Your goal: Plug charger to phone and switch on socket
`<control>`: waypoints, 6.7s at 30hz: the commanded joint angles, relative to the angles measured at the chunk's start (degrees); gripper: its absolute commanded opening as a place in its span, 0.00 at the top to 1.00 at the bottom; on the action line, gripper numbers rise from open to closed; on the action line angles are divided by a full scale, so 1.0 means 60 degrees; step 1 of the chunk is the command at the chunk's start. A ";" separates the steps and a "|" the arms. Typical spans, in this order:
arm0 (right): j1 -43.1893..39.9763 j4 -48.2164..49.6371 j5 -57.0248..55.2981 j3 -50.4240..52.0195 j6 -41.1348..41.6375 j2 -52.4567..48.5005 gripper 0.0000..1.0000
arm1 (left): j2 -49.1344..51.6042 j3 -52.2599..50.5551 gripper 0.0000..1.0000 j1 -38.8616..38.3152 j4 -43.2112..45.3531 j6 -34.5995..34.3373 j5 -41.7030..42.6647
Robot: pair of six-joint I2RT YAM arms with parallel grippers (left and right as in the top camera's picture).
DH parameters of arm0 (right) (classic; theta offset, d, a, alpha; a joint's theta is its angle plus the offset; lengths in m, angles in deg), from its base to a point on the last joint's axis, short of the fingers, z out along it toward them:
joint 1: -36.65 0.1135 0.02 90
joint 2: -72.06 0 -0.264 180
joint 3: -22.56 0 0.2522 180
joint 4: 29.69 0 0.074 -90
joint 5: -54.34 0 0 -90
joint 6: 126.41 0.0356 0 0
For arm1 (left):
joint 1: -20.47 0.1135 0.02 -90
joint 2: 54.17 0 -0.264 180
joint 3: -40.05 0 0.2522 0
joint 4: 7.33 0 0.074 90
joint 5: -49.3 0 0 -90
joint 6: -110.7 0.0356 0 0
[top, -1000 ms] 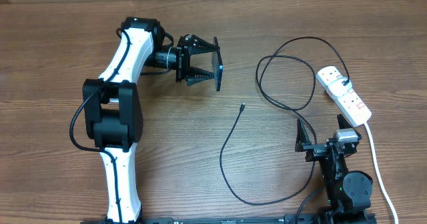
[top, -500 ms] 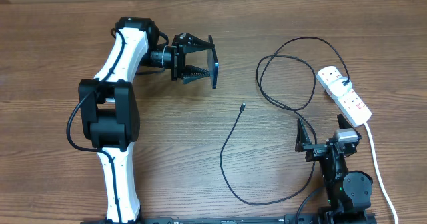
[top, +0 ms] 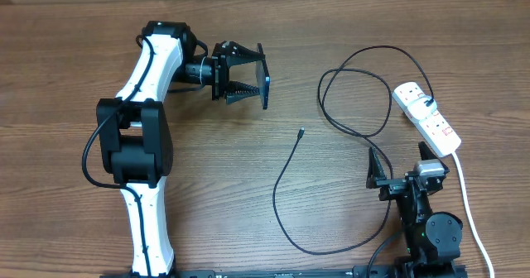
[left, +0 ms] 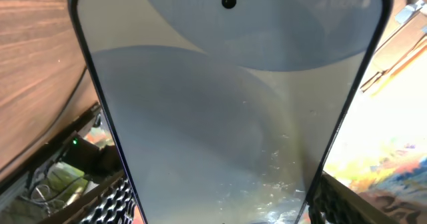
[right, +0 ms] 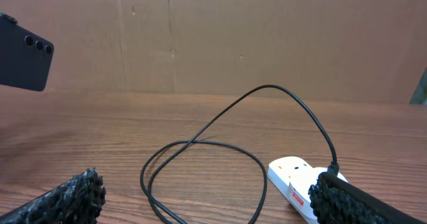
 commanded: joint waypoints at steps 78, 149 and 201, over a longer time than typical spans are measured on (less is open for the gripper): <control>-0.0033 -0.1872 0.8531 -0.8244 0.1785 -0.7202 0.00 | 0.0062 0.0262 0.30 0.0051 -0.0197 0.0331 0.0597; 0.6612 -0.4473 -0.3140 -1.3220 0.5217 -1.5125 0.35 | 0.0062 0.0262 0.30 0.0036 -0.0120 0.0729 0.0561; 0.6612 -0.4437 -0.3271 -1.3220 0.5217 -1.5449 0.70 | 0.0062 0.0262 0.30 -0.0091 0.0306 0.0685 0.0470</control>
